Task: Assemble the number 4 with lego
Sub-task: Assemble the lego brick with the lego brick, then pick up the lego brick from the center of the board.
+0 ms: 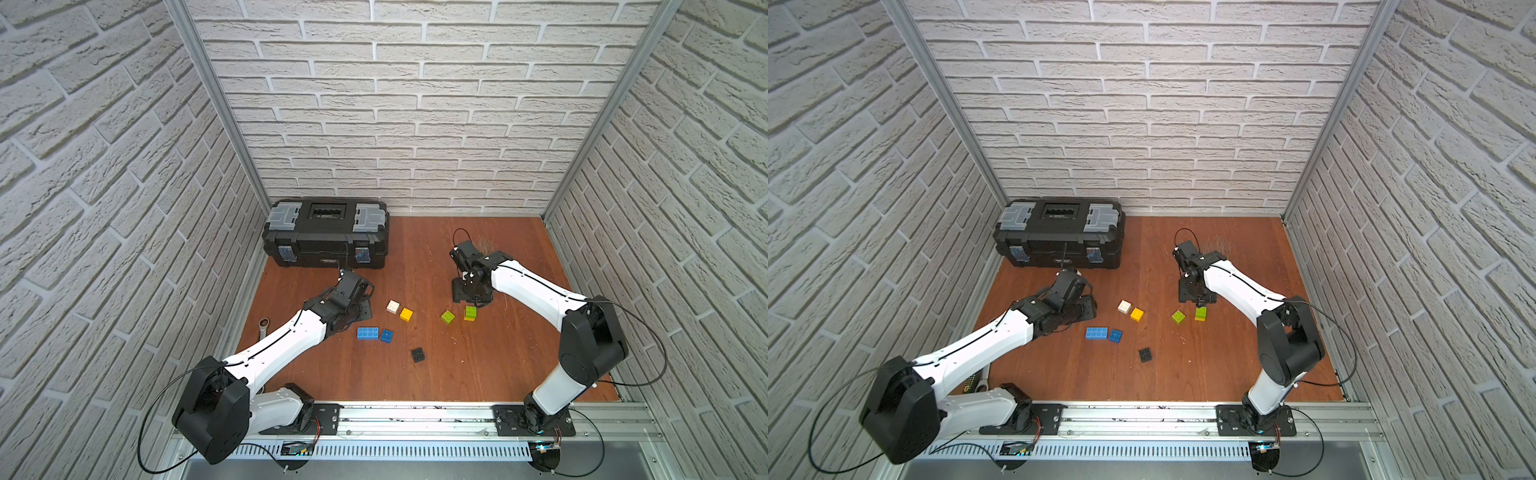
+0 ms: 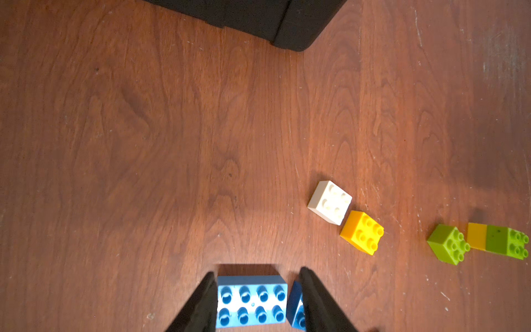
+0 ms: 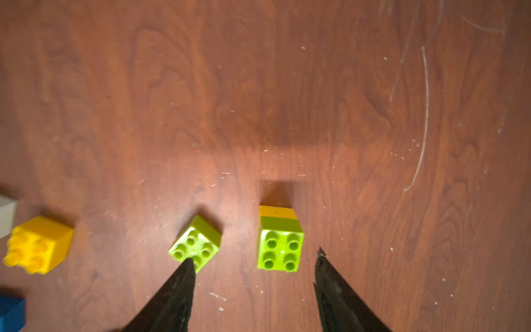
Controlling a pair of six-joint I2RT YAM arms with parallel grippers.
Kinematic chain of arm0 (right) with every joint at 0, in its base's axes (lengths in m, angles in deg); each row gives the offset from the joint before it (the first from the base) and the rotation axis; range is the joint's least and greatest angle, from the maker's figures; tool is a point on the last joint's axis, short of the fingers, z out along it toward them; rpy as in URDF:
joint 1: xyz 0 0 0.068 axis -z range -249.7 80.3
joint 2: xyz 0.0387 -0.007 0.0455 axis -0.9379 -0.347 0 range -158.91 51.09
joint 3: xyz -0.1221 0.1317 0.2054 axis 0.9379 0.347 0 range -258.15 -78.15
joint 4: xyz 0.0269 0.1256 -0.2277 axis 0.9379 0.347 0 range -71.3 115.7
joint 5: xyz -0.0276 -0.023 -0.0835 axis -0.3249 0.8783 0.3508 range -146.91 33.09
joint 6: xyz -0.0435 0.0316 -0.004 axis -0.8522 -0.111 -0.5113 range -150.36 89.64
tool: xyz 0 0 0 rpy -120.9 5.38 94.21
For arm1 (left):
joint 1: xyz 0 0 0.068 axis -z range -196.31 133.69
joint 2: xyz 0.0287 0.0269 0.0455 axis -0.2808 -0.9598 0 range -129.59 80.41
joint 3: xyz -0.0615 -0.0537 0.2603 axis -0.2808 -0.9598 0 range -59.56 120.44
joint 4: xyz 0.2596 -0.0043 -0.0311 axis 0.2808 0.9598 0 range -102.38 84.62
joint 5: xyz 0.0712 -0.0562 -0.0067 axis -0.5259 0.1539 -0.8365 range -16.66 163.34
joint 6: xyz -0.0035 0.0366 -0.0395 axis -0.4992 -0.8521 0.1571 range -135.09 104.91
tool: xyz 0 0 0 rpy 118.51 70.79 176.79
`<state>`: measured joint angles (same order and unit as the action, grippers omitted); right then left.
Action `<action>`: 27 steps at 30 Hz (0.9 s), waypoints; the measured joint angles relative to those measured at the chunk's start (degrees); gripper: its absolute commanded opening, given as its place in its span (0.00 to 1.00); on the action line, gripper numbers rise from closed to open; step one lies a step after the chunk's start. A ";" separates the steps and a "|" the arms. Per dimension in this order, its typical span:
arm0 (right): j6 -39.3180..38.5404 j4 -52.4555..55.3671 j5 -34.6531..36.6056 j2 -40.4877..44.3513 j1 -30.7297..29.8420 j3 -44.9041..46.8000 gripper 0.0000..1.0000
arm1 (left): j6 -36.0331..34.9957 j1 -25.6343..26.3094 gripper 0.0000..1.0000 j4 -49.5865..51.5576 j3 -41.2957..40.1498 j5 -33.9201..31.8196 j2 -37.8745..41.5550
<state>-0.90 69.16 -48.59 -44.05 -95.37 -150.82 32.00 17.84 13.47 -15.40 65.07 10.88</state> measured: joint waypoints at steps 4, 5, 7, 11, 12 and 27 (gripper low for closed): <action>-3.74 -2.51 -5.90 -1.79 -1.51 -0.11 0.69 | 0.02 0.00 0.49 0.76 0.52 0.00 0.04; -4.55 -3.13 -7.21 -2.89 -1.68 -0.13 0.69 | 0.04 0.00 0.49 0.85 0.55 0.00 0.20; -5.70 -3.96 -8.92 -5.42 -1.70 -0.31 0.69 | 0.07 0.00 0.49 1.27 0.55 0.00 0.66; -6.88 -5.20 -11.10 -9.97 -1.70 -0.28 0.69 | 0.13 -0.13 0.49 1.55 0.55 -0.04 1.84; -7.08 -5.35 -11.39 -10.54 -1.70 -0.26 0.69 | 0.13 -0.17 0.49 1.62 0.55 -0.07 2.12; -7.19 -7.02 -11.98 -10.78 -6.05 2.10 0.60 | 1.07 -0.37 0.47 1.14 -0.68 0.24 1.20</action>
<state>-8.10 62.14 -60.57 -54.82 -101.42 -148.72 33.08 17.47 14.60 -16.08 65.31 12.08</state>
